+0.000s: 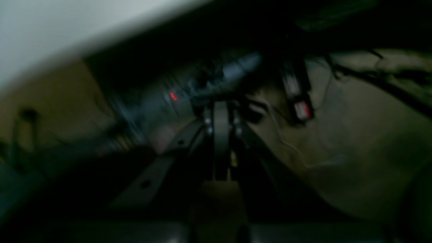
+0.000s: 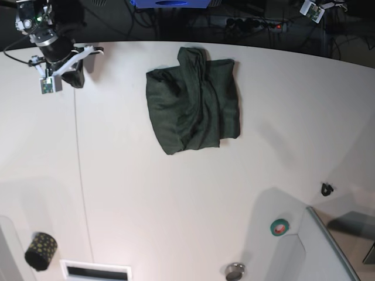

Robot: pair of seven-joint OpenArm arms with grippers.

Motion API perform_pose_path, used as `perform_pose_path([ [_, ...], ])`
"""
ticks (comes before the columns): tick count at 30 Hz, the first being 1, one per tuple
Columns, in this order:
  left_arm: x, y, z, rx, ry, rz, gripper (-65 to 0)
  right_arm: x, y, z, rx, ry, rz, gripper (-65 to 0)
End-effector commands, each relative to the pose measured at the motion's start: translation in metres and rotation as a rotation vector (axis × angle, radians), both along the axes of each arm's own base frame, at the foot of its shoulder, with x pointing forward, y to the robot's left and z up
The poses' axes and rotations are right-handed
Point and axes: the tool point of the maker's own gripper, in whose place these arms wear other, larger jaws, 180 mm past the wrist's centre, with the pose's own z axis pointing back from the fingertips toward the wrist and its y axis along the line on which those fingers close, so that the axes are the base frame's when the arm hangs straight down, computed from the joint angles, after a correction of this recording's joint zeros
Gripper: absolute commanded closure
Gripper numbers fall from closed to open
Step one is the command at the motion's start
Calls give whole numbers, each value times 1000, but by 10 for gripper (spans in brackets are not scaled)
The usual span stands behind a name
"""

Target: Layout the t-shirt on the table in an organized manner, then fold the t-shirt properly

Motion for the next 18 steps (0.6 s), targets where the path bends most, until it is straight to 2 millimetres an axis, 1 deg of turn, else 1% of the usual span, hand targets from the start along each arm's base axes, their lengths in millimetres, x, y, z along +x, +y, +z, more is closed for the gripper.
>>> perform_pose_path([
  [1, 1, -1, 5, -20, -17, 5, 0, 12, -2, 12, -2, -56, 3, 0],
  [2, -5, -5, 1, -33, 1, 7, 0, 12, -2, 11, -2, -56, 1, 0],
  [4, -14, -12, -15, -49, 43, -2, 0, 12, -3, 10, -3, -53, 0, 0],
  [7, -14, -20, -47, -57, 80, -18, 0, 12, -2, 11, -1, -54, -1, 0],
  [9, -7, -33, -64, -82, 89, -38, 0, 11, -2, 10, -1, -51, -1, 0],
  [10, -4, -40, -70, -96, 93, -48, 0, 10, -3, 10, -3, -49, -3, 0],
  [12, 0, -45, -78, -109, 96, -56, 0, 7, -5, 9, -5, -43, -6, 0],
  [13, 2, -46, -82, -111, 99, -56, 0, 6, -5, 8, -6, -40, -7, 0],
  [15, 10, -41, -92, -105, 99, -41, 0, 4, -5, 7, -6, -34, -7, 0],
  [17, 24, -40, -96, -105, 77, -38, 0, 3, -5, 7, -6, -33, -7, 0],
  [18, 35, -39, -94, -103, 54, -41, 0, 3, -5, 7, -6, -33, -7, 0],
])
